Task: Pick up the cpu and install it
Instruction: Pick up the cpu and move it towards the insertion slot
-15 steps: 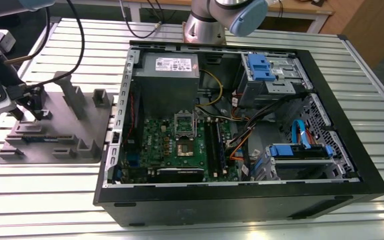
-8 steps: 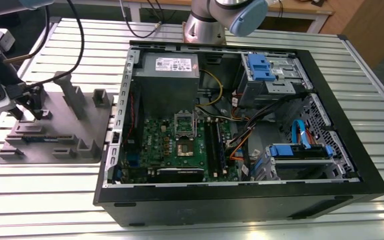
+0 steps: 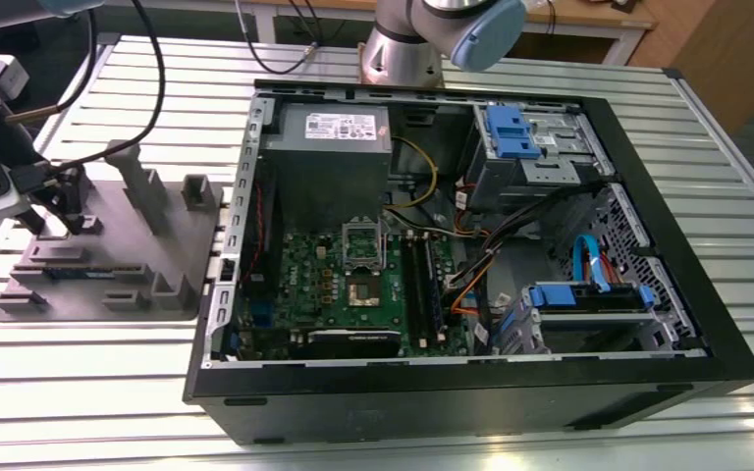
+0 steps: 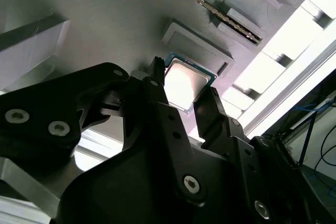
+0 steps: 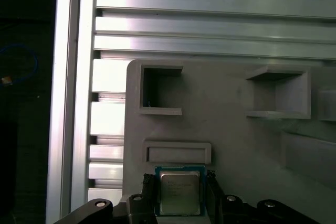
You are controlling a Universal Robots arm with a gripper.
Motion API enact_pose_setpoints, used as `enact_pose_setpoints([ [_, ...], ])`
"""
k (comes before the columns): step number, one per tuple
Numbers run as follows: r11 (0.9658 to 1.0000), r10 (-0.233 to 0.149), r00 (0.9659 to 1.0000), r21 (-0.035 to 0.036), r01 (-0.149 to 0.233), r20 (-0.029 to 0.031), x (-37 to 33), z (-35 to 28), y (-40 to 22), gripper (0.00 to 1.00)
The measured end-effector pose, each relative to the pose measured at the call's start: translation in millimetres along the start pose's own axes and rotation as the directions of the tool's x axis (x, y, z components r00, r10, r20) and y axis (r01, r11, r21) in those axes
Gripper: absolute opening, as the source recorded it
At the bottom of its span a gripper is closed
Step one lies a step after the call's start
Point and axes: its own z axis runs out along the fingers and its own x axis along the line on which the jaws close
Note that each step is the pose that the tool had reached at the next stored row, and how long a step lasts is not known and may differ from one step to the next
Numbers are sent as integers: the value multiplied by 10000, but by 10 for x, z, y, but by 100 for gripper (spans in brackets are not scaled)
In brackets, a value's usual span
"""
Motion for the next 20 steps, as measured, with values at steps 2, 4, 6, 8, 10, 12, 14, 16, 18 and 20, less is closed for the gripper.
enact_pose_setpoints([
  [2,10000,0,10000,-1,0,2,0,-2,0,47],
  [4,10000,0,10000,0,0,1,0,-8,0,47],
  [6,10000,0,10000,0,0,0,0,-14,0,47],
  [8,10000,0,10000,-1,0,2,0,-18,1,47],
  [10,10000,0,10000,0,0,1,0,-22,1,47],
  [12,10000,0,10000,0,0,1,0,-26,1,47],
  [14,10000,0,10000,-1,0,2,-1,-31,1,47],
  [16,10000,0,10000,0,0,0,-1,-37,1,47],
  [18,10000,0,10000,0,0,0,-1,-42,1,47],
  [20,10000,0,10000,0,0,0,-1,-48,2,47],
])
